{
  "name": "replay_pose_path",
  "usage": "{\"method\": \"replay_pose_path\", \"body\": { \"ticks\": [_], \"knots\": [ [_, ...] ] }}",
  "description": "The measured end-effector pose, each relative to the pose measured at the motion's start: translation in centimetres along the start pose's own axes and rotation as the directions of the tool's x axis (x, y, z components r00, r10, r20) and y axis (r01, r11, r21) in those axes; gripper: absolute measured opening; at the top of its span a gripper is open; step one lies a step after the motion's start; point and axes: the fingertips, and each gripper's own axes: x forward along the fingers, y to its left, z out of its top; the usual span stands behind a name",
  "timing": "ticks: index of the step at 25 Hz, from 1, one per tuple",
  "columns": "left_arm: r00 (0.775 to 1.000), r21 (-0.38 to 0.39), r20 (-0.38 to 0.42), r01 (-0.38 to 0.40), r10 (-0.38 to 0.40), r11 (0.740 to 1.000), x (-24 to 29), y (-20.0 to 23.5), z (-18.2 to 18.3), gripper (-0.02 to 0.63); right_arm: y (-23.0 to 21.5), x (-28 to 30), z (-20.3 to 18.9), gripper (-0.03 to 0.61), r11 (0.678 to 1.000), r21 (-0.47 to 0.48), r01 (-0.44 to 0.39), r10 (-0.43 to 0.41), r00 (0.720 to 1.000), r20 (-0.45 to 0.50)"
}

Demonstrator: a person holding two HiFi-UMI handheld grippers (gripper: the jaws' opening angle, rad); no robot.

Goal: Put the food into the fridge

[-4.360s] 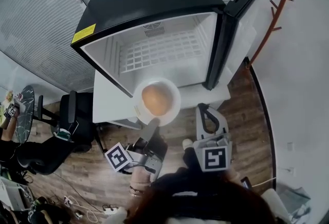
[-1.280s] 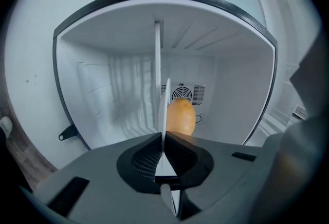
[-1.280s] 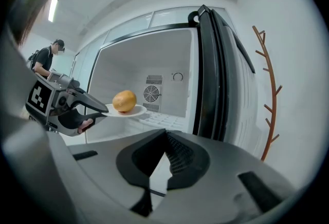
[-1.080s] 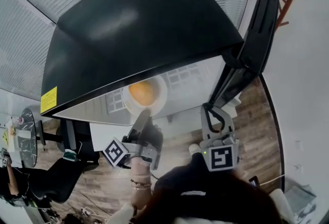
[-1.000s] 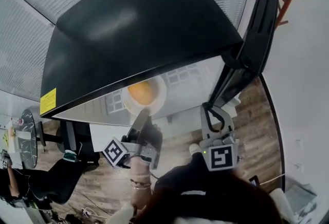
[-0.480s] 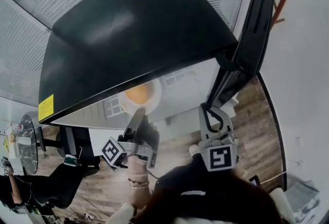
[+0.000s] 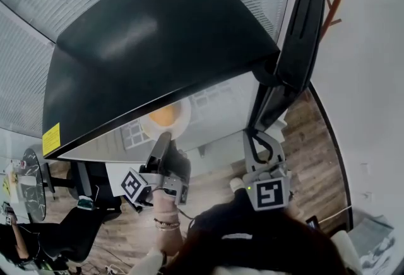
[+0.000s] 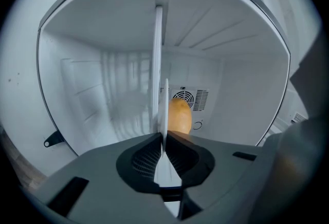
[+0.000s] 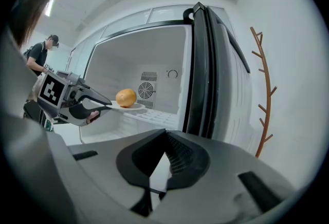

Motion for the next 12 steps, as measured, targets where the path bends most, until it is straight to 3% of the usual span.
{"method": "replay_pose_path", "body": {
  "ticks": [12],
  "knots": [
    [1.000, 0.001, -0.003, 0.016, -0.016, 1.000, 0.04, -0.04, 0.02, 0.035, 0.16, 0.04, -0.01, 0.000, 1.000, 0.004, -0.008, 0.008, 1.000, 0.002]
  ]
}}
